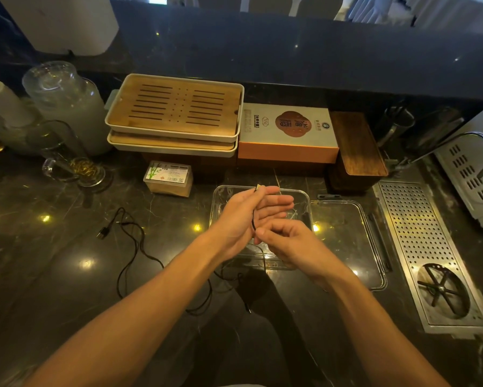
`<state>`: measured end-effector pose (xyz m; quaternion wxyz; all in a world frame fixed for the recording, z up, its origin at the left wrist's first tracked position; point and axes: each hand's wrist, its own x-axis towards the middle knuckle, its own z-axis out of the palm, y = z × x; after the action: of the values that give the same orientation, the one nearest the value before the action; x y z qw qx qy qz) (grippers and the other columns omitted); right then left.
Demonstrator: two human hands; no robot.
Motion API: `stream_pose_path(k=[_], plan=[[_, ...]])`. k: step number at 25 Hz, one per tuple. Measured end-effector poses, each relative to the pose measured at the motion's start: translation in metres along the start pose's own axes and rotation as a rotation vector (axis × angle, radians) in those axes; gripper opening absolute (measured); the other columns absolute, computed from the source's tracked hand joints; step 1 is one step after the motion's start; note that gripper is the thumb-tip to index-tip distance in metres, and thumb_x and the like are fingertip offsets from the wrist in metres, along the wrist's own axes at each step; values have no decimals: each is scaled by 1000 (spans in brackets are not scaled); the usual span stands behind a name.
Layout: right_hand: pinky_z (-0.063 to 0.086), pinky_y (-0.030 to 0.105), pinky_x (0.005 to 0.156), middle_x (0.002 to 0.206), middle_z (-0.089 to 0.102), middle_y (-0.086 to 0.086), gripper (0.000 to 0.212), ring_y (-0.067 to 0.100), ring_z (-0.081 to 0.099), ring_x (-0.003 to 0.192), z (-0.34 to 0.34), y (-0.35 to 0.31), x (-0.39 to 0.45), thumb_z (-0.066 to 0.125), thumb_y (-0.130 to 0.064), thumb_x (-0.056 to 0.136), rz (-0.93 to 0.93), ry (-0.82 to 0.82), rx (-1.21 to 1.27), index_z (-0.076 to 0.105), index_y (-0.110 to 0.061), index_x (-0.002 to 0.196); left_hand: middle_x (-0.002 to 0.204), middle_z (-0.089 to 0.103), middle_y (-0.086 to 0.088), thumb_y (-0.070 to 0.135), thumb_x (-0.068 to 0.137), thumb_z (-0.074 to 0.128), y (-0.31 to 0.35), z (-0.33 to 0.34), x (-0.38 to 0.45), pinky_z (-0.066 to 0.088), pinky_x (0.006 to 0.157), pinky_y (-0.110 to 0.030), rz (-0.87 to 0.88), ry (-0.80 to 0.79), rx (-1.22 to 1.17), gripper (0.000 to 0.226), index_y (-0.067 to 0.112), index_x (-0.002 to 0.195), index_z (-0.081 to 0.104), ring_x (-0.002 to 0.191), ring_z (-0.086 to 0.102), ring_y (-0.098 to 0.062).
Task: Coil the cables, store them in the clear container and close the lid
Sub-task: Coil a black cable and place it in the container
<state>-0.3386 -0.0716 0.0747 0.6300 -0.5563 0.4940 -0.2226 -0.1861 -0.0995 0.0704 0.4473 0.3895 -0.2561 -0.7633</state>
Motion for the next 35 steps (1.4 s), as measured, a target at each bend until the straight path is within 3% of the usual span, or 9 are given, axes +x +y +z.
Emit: stream_pose_path(k=[3, 7, 11, 15, 20, 23, 25, 28, 35], plan=[[28, 18, 43, 53, 42, -9, 29, 5, 32, 44, 1, 11, 3, 56, -30, 105, 44, 8, 48, 71, -11, 91, 112, 73, -24, 28, 110, 32, 6, -3, -2, 59, 92, -34, 46, 9, 0, 40, 0, 118, 60, 110, 71, -33], [26, 23, 46, 57, 37, -3, 33, 12, 28, 48, -2, 24, 4, 58, -39, 102, 110, -27, 198, 65, -13, 82, 110, 74, -22, 33, 109, 33, 16, -4, -7, 61, 87, -35, 65, -33, -223, 35, 8, 110, 57, 107, 72, -32], [36, 22, 49, 53, 34, -2, 42, 13, 30, 47, -5, 31, 7, 64, -43, 97, 163, 55, 222, 53, -19, 64, 107, 75, -19, 37, 109, 30, 12, 1, -9, 61, 85, -33, 96, -53, -212, 35, 16, 123, 54, 103, 73, -29], [21, 29, 50, 54, 30, -2, 45, 14, 22, 48, -5, 34, 8, 64, -46, 96, 198, 30, 243, 49, -22, 61, 117, 73, -20, 35, 109, 29, 6, 2, -5, 60, 88, -32, 68, -54, -275, 49, 2, 140, 48, 107, 72, -27], [23, 25, 47, 54, 31, -5, 39, 12, 22, 48, -14, 37, 9, 69, -43, 92, 240, -21, 254, 52, -23, 65, 115, 73, -24, 35, 109, 29, 8, 0, -5, 61, 86, -33, -11, -128, -176, 49, -2, 120, 60, 103, 74, -28], [35, 27, 55, 57, 29, -4, 30, 11, 27, 52, -32, 33, 17, 78, -34, 83, 212, -58, 363, 55, -21, 70, 109, 74, -25, 36, 109, 30, 12, -6, -10, 61, 83, -34, -117, -208, -35, 49, 1, 107, 65, 96, 76, -29], [37, 29, 61, 58, 31, -2, 22, 12, 31, 54, -47, 23, 24, 68, -31, 87, 221, -75, 403, 58, -19, 72, 113, 71, -29, 35, 108, 34, 12, -10, -11, 60, 85, -35, -209, -236, 107, 49, 1, 108, 69, 98, 75, -30], [34, 30, 58, 58, 35, -1, 36, 12, 35, 53, -61, 3, 36, 55, -23, 99, 270, -91, 241, 61, -20, 65, 119, 69, -29, 31, 108, 39, 8, -9, -11, 60, 90, -34, -286, -213, 256, 46, -5, 125, 63, 109, 71, -32], [43, 25, 51, 59, 52, -5, 25, 6, 47, 50, -50, -44, 30, 58, -20, 98, 174, 70, -363, 71, -9, 79, 115, 74, -22, 33, 109, 37, -1, -3, -3, 58, 96, -35, -217, -75, 320, 47, -3, 129, 59, 109, 72, -28]])
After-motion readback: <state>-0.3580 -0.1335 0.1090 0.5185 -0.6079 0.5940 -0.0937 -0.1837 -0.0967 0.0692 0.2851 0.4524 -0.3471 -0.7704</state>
